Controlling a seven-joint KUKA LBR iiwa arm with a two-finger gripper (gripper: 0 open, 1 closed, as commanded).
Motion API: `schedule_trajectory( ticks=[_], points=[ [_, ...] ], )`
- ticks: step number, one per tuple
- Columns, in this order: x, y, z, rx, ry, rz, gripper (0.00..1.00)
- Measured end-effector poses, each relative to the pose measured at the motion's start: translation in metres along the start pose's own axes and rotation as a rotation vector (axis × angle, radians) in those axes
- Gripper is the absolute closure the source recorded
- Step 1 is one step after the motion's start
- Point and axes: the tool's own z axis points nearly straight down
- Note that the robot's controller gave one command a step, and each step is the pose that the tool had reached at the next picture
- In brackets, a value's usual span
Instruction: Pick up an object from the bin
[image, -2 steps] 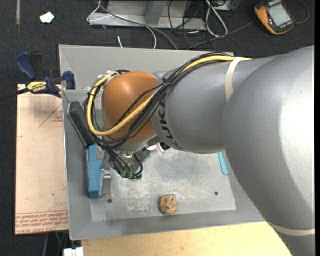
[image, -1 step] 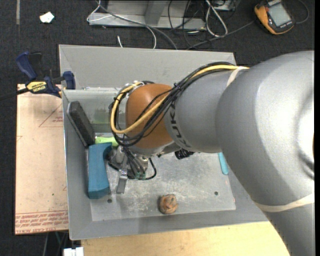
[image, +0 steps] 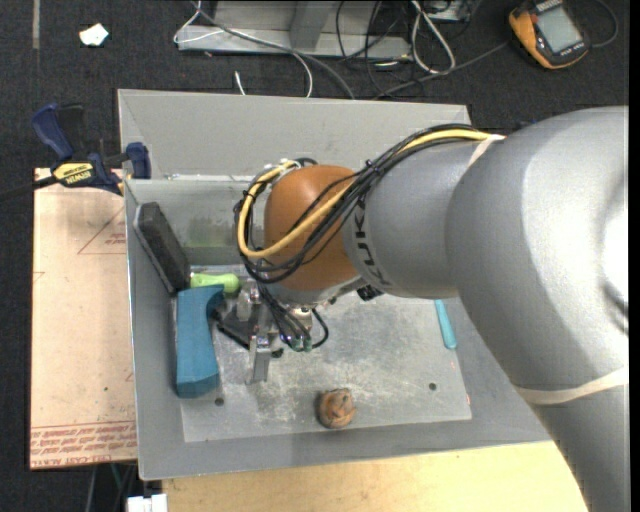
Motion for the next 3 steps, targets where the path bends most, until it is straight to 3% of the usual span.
schedule_trajectory(
  ticks=[1, 2, 3],
  points=[
    [0.011, 0.009, -0.003, 0.005, 0.009, 0.162, 0.00],
    [0.001, 0.000, -0.001, 0.002, 0.002, 0.063, 0.00],
    [0.010, 0.011, -0.002, 0.001, 0.008, 0.132, 1.00]
  ],
)
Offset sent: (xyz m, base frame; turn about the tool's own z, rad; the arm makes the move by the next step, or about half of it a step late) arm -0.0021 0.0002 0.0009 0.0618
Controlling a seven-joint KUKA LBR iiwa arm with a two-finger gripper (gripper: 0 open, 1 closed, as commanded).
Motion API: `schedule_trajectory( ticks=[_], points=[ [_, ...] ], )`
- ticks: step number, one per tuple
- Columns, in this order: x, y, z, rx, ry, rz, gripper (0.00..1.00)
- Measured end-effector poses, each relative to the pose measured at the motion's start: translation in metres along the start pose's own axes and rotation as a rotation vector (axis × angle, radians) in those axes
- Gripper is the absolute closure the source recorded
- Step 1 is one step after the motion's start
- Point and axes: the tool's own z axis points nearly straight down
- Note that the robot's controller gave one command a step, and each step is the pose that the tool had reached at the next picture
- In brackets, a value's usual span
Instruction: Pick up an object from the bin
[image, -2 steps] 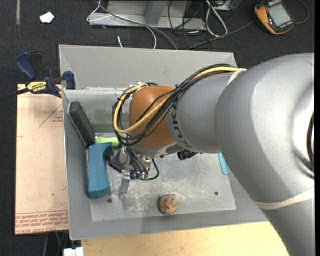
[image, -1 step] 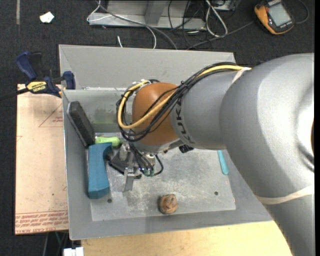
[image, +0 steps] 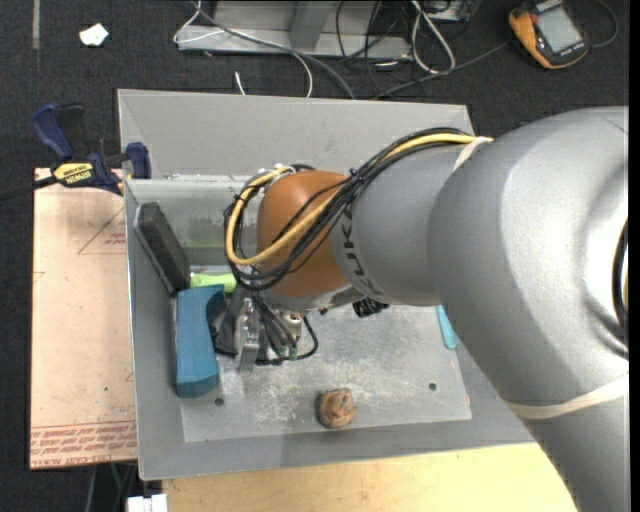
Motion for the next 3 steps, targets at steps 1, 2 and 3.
schedule_trajectory(
  ticks=[1, 2, 3],
  points=[
    [0.000, 0.000, 0.000, 0.000, 0.000, 0.000, 1.00],
    [0.001, 0.000, -0.028, 0.000, 0.002, 0.001, 1.00],
    [0.000, 0.001, -0.063, -0.002, -0.002, 0.001, 1.00]
  ],
)
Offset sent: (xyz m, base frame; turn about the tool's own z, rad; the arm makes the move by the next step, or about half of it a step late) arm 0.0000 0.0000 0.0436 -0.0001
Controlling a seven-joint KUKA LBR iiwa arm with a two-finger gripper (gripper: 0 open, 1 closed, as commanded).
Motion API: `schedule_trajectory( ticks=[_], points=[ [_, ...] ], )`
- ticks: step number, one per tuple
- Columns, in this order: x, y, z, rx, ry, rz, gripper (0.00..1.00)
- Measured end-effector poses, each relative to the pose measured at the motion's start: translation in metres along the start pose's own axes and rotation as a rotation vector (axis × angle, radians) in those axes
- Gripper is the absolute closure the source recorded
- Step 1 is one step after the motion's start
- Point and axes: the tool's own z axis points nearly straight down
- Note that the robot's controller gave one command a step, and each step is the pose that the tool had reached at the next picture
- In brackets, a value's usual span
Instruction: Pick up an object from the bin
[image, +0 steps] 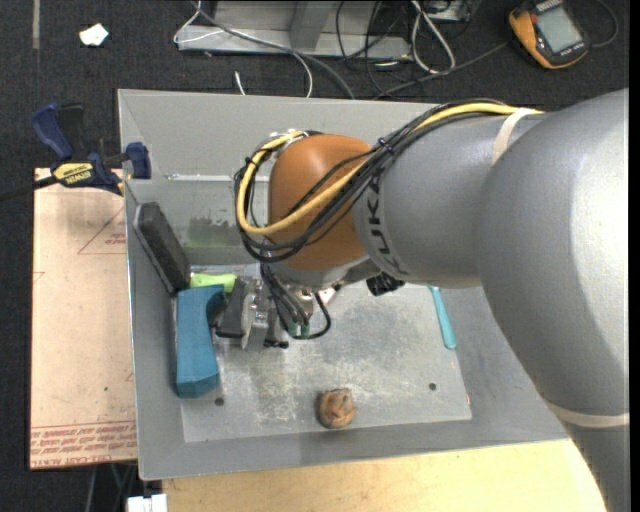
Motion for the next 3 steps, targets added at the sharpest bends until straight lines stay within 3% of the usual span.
schedule_trajectory(
  ticks=[1, 2, 3],
  points=[
    [-0.001, 0.001, -0.009, -0.002, -0.002, 0.001, 1.00],
    [0.001, 0.001, -0.036, -0.001, 0.003, 0.001, 1.00],
    [-0.001, 0.001, -0.059, -0.003, -0.003, 0.001, 1.00]
  ],
)
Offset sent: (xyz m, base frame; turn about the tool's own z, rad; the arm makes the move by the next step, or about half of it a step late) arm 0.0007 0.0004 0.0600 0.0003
